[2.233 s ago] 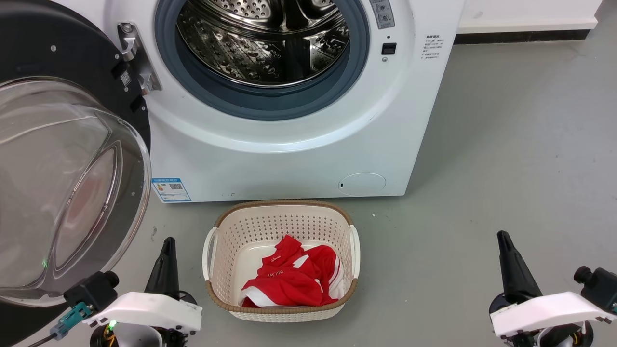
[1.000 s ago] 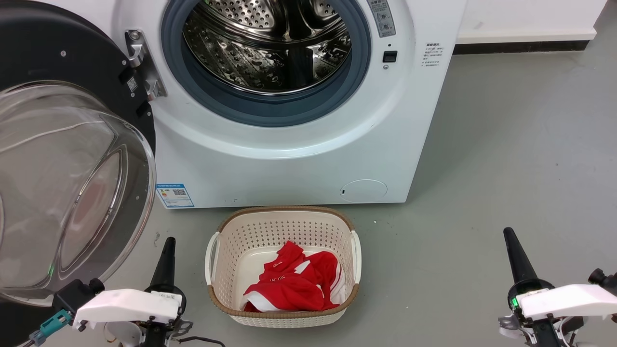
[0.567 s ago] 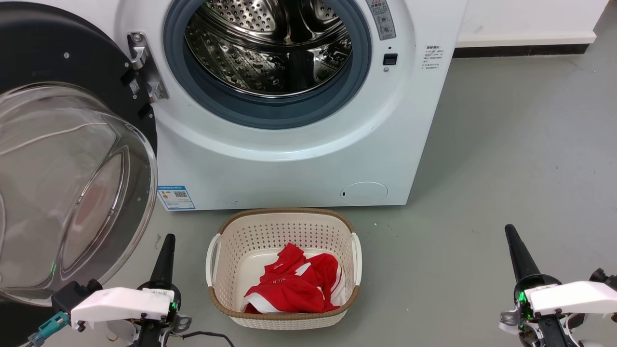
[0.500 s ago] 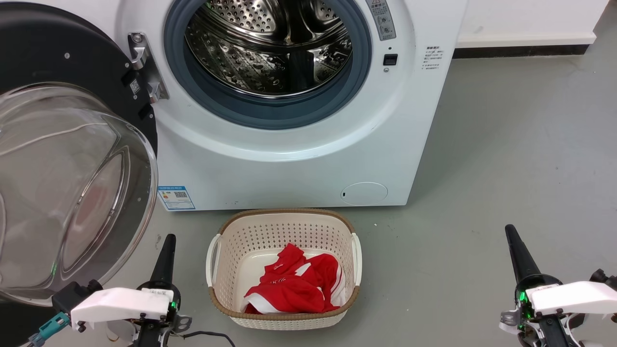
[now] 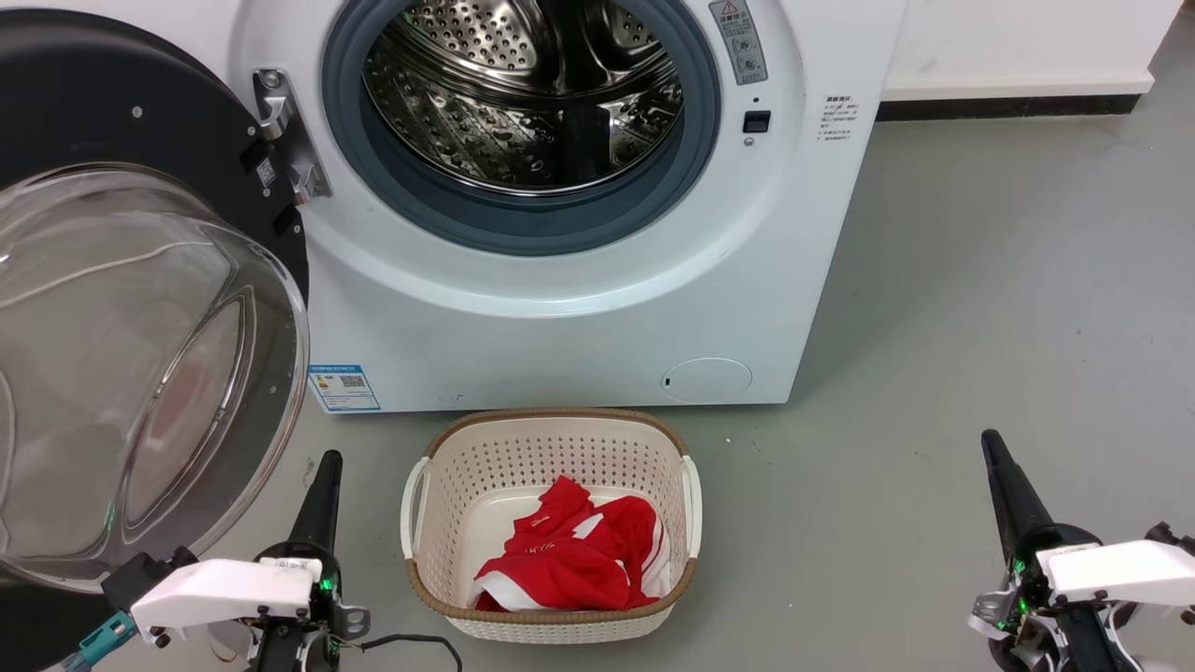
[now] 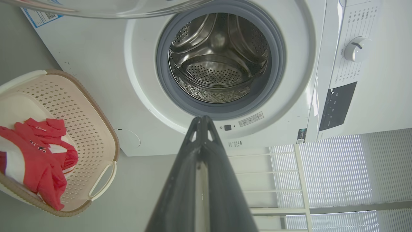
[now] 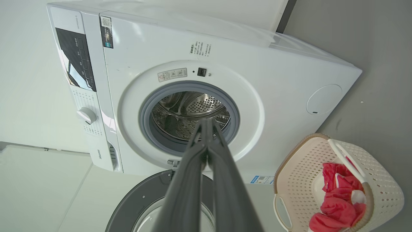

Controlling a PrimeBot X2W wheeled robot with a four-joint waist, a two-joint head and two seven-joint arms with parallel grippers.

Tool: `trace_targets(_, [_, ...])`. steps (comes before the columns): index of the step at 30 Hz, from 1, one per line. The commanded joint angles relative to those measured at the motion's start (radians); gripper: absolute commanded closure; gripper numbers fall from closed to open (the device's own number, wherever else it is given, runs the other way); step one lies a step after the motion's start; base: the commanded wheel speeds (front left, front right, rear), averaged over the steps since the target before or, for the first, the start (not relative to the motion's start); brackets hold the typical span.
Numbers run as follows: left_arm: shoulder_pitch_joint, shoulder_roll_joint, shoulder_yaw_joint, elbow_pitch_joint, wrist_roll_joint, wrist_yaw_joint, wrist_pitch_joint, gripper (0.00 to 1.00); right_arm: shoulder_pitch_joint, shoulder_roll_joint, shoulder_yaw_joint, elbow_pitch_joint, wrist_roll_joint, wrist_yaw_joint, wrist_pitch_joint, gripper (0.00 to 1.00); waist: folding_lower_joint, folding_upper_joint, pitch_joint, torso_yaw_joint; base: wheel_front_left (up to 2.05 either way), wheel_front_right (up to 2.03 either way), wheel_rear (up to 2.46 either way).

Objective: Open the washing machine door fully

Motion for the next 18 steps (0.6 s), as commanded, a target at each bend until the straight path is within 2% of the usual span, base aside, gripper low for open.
trace_targets(1, [-0.018, 0.001, 0.006, 0.000, -0.016, -0.004, 0.005, 1.00, -0.017, 0.000, -0.002, 0.000, 0.019, 0.000, 0.006, 1.00, 0.0000, -0.0001, -0.001, 0.000, 0.00, 0.00, 0.00])
trace_targets(18, [-0.020, -0.008, 0.023, 0.011, -0.142, -0.021, 0.039, 1.00, -0.031, 0.004, -0.018, 0.017, 0.146, 0.000, 0.038, 1.00, 0.0000, -0.0001, -0.012, 0.003, 0.00, 0.00, 0.00])
